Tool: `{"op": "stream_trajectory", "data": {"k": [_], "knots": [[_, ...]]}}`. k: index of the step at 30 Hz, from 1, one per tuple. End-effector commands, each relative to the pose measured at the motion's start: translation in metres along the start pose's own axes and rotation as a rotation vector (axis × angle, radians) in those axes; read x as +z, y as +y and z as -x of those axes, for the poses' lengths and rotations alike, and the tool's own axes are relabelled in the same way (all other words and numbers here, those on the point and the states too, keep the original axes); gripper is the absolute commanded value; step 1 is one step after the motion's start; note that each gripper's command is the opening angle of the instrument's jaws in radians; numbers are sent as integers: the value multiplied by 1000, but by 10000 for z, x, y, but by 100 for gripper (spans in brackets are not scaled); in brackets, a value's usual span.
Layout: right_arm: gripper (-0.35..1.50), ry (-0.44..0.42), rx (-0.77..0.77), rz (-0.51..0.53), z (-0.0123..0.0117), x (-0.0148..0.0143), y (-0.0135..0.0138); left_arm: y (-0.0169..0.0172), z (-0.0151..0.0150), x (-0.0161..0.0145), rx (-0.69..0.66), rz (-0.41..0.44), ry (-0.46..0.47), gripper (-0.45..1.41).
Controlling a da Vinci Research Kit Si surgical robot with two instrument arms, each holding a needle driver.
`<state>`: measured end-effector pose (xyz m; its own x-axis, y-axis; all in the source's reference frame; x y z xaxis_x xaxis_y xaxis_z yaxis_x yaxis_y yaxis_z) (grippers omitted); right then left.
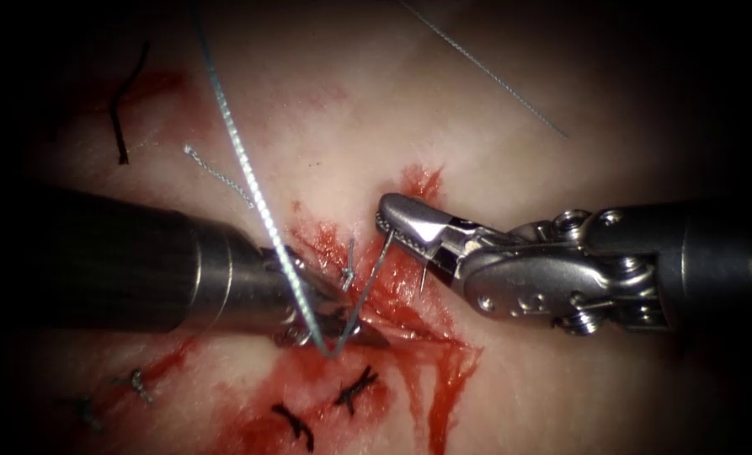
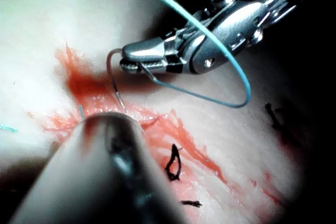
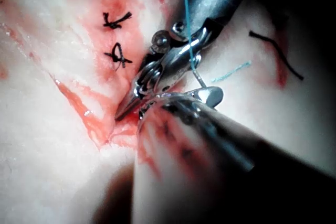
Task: Wound Closure
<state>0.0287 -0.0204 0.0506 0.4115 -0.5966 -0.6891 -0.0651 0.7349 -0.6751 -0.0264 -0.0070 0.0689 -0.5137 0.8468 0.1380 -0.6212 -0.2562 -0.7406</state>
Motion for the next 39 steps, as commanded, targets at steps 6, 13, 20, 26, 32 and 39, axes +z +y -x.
{"op": "stream_trajectory", "data": {"k": [6, 13, 20, 26, 32, 39], "knots": [[-35, -6, 13, -12, 2, 9, -16, -1, -1, 7, 0, 1, -1, -45], [-35, -7, 12, -15, 3, 10, -17, -1, -1, 7, 0, 1, -1, -45], [-35, -5, -11, -41, 2, 9, -17, -1, -1, 7, 0, 1, -1, -45], [-35, 0, -42, -64, -1, 10, -25, 0, -1, 7, 0, 1, -1, -45], [-35, 0, -65, -110, -1, 10, -37, 0, -1, 7, 0, 1, -1, -45], [-35, 0, -100, -126, -2, 10, -30, 0, -1, 6, 0, 1, -1, -45]]}}
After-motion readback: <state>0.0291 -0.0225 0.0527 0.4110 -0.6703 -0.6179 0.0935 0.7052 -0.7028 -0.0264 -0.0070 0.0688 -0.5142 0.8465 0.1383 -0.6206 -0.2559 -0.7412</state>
